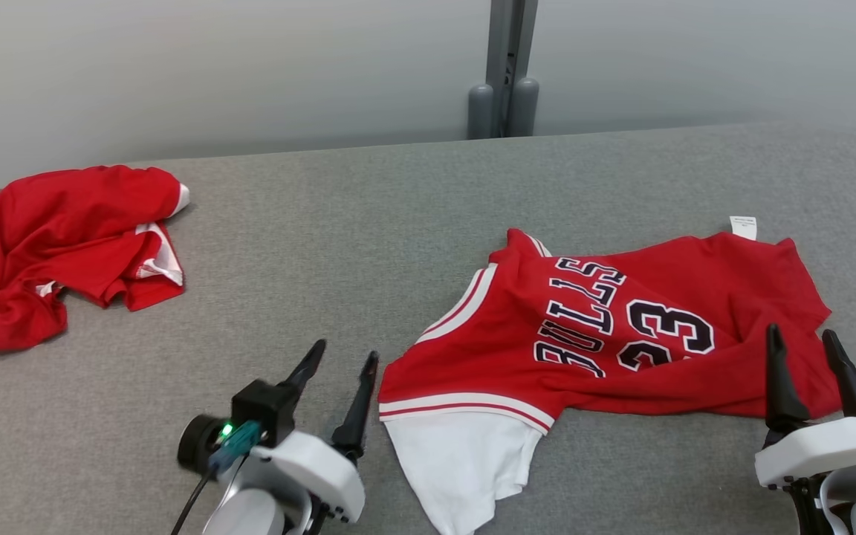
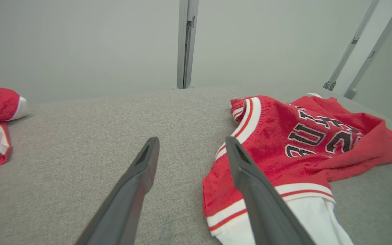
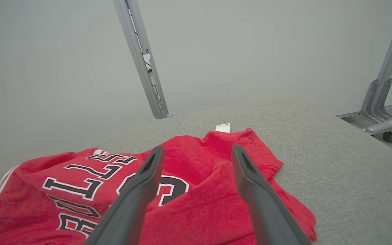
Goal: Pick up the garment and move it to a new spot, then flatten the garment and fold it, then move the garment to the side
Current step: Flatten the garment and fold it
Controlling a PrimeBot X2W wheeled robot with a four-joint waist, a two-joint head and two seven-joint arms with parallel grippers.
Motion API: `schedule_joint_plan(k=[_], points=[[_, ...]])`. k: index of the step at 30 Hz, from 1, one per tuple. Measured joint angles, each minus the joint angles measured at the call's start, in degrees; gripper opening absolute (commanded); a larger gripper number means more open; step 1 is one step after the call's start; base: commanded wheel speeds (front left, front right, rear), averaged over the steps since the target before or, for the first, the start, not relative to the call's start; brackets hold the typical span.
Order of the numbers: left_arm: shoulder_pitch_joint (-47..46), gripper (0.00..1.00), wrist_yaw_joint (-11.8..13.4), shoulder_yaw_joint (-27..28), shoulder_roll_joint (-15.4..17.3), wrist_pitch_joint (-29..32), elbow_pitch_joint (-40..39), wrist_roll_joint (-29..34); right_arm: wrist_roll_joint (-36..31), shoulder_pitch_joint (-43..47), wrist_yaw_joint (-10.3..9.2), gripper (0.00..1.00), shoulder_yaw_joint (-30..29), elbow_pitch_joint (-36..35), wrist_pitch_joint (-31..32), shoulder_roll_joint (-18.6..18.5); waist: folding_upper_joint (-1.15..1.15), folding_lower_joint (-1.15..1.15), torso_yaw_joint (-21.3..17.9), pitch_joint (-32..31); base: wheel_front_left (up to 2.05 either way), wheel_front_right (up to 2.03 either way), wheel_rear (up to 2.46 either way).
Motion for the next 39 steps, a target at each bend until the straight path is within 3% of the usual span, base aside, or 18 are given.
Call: schedule_joint_plan(k=[9,16,17,19,20,33,39], points=[[-12.01,1.00,-3.70,-12.01,-0.03,5.43,10.67,-4.02,0.65,-0.26,0.00,1.00,2.60,-3.13,1.32,0.22,0.00,0.00,-3.56,1.89,0.00,0.00,0.00],[-18.45,0.99,-2.88,-17.00,-0.09,9.23,19.79,-5.75,0.97,-1.59,0.00,1.00,3.35,-3.88,1.34,0.16,0.00,0.00,-6.71,5.02,0.00,0.00,0.00],[-18.94,0.55,-2.70,-17.19,-0.05,9.31,20.93,-6.06,1.11,-1.64,0.00,1.00,3.28,-3.89,1.22,0.12,0.00,0.00,-7.07,5.48,0.00,0.00,0.00],[-19.59,0.10,-1.98,-17.19,-0.04,9.12,22.34,-7.33,1.29,-1.68,0.00,1.00,2.72,-3.87,0.89,-0.11,0.00,0.00,-7.57,6.26,0.00,0.00,0.00],[-20.04,0.00,-1.57,-17.34,-0.05,8.98,23.13,-7.53,1.29,-1.68,0.00,1.00,2.38,-3.86,0.83,-0.24,0.00,0.00,-7.68,6.59,0.00,0.00,0.00],[-27.39,0.00,6.03,-14.39,1.32,2.21,29.20,-8.94,0.97,-2.73,0.00,1.00,1.96,-3.16,0.16,0.05,0.00,0.00,-3.73,6.99,0.00,0.00,0.00],[-29.75,0.00,6.84,-14.33,2.99,1.63,31.32,-8.42,1.02,-3.28,0.00,1.00,2.03,-2.79,0.07,0.22,0.00,0.00,-3.44,7.76,0.00,0.00,0.00]])
